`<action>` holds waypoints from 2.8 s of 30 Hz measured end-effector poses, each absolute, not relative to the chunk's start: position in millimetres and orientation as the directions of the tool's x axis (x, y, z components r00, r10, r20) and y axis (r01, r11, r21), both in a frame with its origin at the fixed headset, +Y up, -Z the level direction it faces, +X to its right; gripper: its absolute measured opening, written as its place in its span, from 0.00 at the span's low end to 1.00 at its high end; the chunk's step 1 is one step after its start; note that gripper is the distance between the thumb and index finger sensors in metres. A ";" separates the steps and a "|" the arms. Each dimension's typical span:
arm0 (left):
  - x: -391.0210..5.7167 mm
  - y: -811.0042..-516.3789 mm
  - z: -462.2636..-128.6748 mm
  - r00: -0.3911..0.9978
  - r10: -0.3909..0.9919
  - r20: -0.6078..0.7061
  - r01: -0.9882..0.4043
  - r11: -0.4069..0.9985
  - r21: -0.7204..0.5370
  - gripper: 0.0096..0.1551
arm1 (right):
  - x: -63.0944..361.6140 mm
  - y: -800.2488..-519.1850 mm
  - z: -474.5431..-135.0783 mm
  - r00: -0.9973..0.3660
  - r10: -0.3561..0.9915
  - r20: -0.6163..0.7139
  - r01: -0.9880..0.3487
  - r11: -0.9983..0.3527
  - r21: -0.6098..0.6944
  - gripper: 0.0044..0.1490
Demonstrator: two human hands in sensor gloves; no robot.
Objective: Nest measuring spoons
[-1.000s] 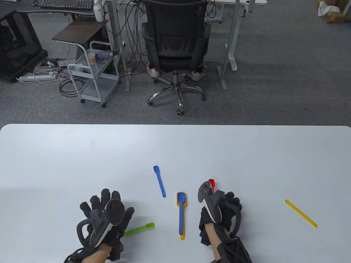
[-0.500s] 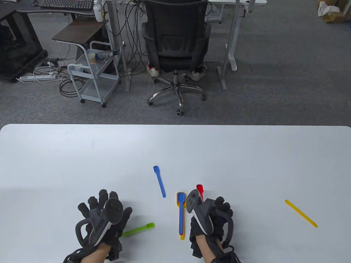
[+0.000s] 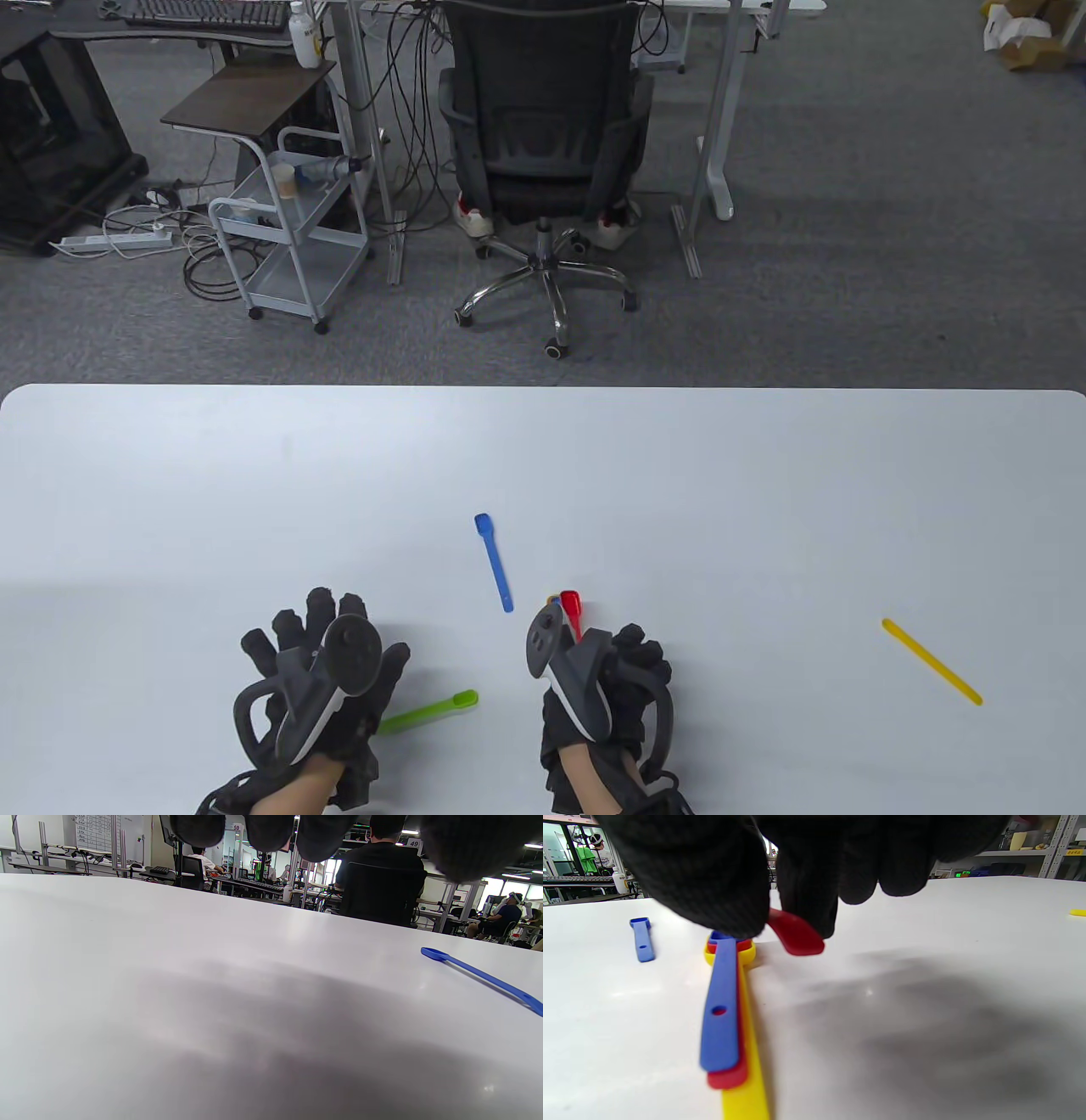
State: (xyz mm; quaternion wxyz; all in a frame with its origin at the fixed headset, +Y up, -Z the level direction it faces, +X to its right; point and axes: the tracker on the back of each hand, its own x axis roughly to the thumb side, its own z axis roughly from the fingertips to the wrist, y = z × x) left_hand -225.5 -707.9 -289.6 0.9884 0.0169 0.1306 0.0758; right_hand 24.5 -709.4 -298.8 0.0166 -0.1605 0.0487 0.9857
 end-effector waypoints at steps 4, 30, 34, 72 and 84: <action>-225.7 -708.0 -289.8 0.954 0.155 -0.256 -0.147 0.988 0.051 0.51 | 19.2 -712.8 -299.6 -0.949 0.023 -0.314 -0.057 -0.993 0.102 0.28; -225.7 -708.8 -290.3 0.954 0.152 -0.259 -0.148 0.988 0.034 0.51 | 10.4 -723.6 -308.4 -0.945 0.008 -0.326 -0.060 -0.987 0.147 0.28; -225.4 -709.2 -290.6 0.954 0.150 -0.259 -0.147 0.989 0.030 0.50 | 10.4 -723.1 -308.2 -0.946 0.010 -0.325 -0.063 -0.986 0.153 0.28; -218.4 -700.7 -281.9 0.961 0.160 -0.225 -0.147 0.986 0.074 0.51 | 123.2 -687.5 -295.3 -0.943 0.071 -0.325 -0.084 -0.996 0.027 0.50; -216.6 -701.6 -281.7 0.963 0.152 -0.224 -0.137 0.987 0.080 0.51 | 184.4 -700.4 -292.8 -0.938 0.121 -0.326 -0.103 -0.992 -0.071 0.49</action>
